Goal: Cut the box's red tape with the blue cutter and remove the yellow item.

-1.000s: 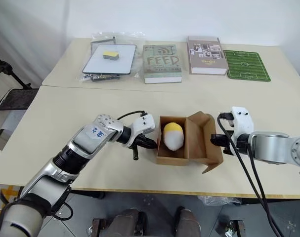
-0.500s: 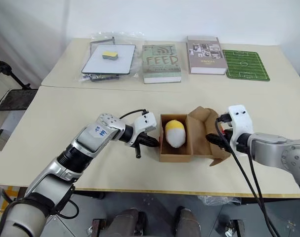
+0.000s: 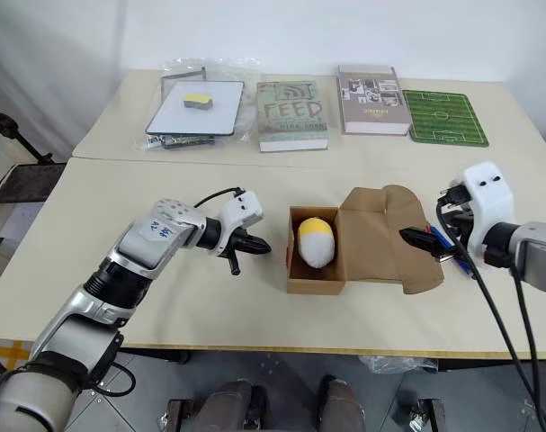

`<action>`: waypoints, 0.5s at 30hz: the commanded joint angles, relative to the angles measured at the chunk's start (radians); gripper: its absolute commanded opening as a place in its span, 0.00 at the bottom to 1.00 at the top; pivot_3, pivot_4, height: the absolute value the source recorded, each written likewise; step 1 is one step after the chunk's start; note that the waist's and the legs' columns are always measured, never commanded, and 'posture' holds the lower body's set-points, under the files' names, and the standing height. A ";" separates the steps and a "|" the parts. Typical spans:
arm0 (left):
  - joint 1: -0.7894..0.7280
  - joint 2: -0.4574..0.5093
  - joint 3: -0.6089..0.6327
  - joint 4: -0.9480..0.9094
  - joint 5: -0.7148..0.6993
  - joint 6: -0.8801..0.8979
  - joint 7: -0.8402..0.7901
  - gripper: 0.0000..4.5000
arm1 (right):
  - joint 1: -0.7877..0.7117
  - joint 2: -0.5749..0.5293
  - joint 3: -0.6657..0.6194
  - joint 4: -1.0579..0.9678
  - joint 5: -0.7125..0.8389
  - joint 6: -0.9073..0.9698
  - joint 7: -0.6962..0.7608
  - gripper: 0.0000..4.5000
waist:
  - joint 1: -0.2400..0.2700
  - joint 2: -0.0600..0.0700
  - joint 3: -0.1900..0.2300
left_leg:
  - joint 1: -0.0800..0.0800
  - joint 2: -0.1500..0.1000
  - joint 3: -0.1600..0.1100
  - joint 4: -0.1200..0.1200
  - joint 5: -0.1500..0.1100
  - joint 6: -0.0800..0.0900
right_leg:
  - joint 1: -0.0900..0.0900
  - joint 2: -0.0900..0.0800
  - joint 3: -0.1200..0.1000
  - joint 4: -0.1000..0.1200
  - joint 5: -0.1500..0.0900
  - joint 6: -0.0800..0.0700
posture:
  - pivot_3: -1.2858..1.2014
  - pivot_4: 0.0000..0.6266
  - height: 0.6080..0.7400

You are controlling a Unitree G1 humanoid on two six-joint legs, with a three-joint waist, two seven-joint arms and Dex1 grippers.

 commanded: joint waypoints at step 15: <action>-0.234 -0.137 -0.001 -0.019 -0.050 -0.057 -0.078 0.55 | 0.134 0.033 -0.294 -0.173 -0.066 -0.007 0.311 1.00 | 0.001 0.000 0.000 | -0.001 -0.006 0.000 0.000 0.000 0.000 | 0.000 0.000 0.000 0.000 0.000 0.000 | 0.52 0.24 1.00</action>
